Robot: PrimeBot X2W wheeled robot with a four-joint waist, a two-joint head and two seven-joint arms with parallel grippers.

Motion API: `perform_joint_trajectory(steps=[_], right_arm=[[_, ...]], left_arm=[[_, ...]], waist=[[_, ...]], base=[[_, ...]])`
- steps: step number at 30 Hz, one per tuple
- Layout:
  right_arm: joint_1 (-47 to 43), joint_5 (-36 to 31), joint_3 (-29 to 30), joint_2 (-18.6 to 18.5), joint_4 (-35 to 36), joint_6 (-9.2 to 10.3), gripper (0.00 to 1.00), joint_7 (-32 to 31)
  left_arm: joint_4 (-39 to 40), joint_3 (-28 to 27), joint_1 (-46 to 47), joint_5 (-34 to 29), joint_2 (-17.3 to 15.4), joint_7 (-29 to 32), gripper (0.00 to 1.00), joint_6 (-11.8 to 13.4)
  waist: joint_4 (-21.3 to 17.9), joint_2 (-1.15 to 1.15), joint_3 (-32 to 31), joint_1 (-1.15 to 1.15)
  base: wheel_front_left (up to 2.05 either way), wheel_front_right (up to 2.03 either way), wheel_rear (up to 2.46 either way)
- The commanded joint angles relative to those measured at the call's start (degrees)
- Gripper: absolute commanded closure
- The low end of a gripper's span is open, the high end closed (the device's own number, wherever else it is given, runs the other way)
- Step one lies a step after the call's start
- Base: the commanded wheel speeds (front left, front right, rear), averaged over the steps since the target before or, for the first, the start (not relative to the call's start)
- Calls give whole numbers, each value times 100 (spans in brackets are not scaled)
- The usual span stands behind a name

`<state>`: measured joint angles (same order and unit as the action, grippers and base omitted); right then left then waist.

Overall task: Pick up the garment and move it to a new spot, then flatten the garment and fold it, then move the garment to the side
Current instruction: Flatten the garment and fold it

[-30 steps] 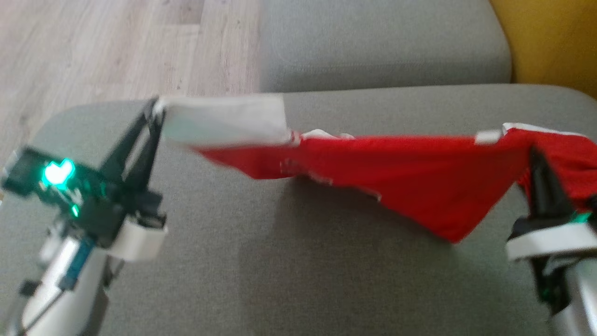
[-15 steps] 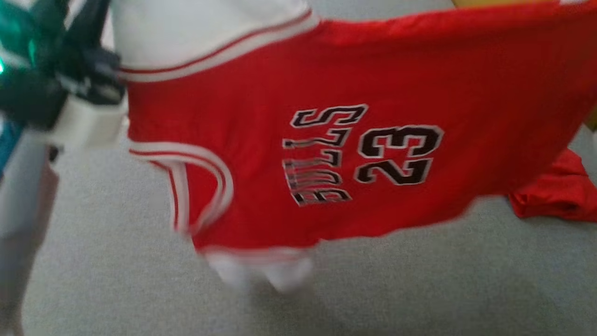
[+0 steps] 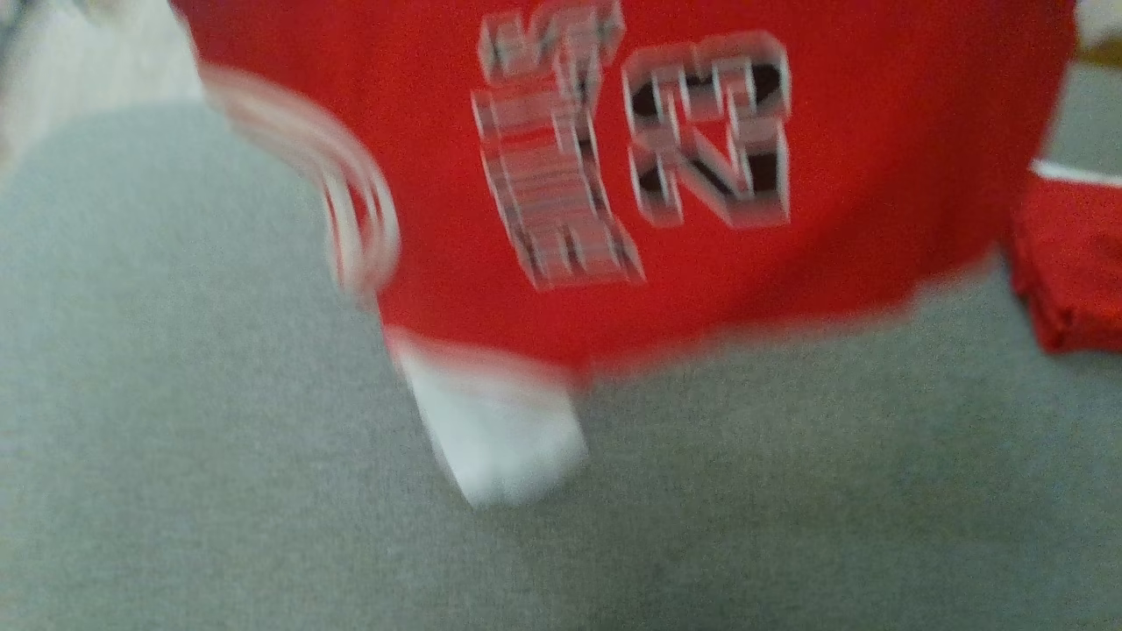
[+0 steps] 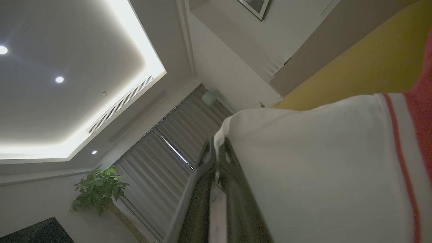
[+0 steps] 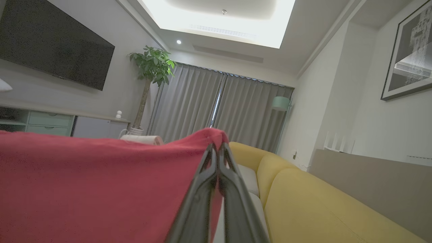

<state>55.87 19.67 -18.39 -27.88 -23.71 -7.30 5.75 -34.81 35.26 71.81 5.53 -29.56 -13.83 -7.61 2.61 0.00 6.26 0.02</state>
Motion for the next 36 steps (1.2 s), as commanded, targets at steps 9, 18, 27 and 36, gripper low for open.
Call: perform_joint_trajectory(steps=[9, 18, 27, 36], right_arm=[[1594, -290, -71, 137, -1220, -19, 100, 865], [1277, -457, -174, 80, -1513, -19, 100, 922], [-888, 105, 263, 56, -1186, -19, 100, 924], [-3154, 644, 432, -43, -419, -19, 100, 924]], left_arm=[[380, -516, 1374, -140, 5, -115, 100, 378], [1277, -539, 65, -6, -76, -116, 100, 310], [2221, -711, -2547, 199, -251, -117, 100, 484], [2577, -589, -5095, 443, -304, -117, 100, 512]], waist=[[147, 0, 1319, -2], [343, 0, 1901, -2], [343, 0, 1351, -2], [284, 0, 533, -2]], base=[[0, 0, 0], [0, 0, 0], [0, 0, 0], [0, 0, 0]])
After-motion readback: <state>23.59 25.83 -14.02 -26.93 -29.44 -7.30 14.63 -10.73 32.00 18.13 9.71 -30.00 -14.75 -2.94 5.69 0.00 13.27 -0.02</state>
